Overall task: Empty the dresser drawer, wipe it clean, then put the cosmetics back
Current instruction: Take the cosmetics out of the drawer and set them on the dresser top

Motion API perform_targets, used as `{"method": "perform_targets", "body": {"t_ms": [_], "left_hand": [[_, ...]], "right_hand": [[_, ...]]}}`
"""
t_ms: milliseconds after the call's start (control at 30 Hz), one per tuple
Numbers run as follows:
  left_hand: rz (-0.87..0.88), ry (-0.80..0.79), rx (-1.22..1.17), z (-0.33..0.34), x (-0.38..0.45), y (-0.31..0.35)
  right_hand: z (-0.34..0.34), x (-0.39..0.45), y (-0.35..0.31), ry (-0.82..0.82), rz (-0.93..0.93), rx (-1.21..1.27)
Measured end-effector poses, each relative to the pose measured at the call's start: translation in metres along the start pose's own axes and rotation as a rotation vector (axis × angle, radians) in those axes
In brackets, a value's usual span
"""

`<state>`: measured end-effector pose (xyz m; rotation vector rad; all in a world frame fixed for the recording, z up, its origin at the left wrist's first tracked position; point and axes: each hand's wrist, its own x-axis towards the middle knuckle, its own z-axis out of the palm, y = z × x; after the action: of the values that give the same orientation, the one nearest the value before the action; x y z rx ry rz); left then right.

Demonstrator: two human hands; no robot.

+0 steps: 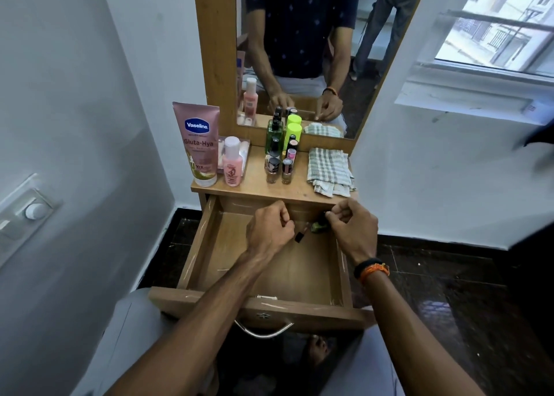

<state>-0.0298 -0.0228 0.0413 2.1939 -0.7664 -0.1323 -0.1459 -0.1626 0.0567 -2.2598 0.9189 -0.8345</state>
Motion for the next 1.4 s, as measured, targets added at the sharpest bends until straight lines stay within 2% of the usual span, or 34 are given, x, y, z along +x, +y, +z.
{"method": "perform_targets", "body": {"t_ms": [67,167,333,467,633,1033,1400], "left_hand": [[-0.033,-0.102,0.044,0.004,0.002,-0.001],[-0.053,-0.193,0.091,0.012,0.006,-0.002],[-0.115,-0.273,0.145,0.025,0.015,-0.005],[-0.140,-0.326,0.142,0.038,0.019,-0.006],[-0.137,-0.309,0.144,0.049,0.021,-0.007],[-0.150,-0.237,0.145,0.045,0.021,-0.008],[-0.132,-0.088,-0.168,0.015,0.010,-0.009]], "right_hand": [[0.001,-0.005,0.004,-0.058,-0.020,-0.054],[0.005,-0.006,0.008,-0.061,-0.060,-0.149],[0.012,-0.002,0.013,-0.020,-0.057,-0.290],[0.018,0.001,0.016,-0.055,-0.042,-0.402],[0.024,0.005,0.019,-0.097,0.011,-0.409],[0.030,0.006,0.021,-0.047,0.036,-0.348],[0.018,-0.003,0.026,-0.091,0.051,-0.154]]}}
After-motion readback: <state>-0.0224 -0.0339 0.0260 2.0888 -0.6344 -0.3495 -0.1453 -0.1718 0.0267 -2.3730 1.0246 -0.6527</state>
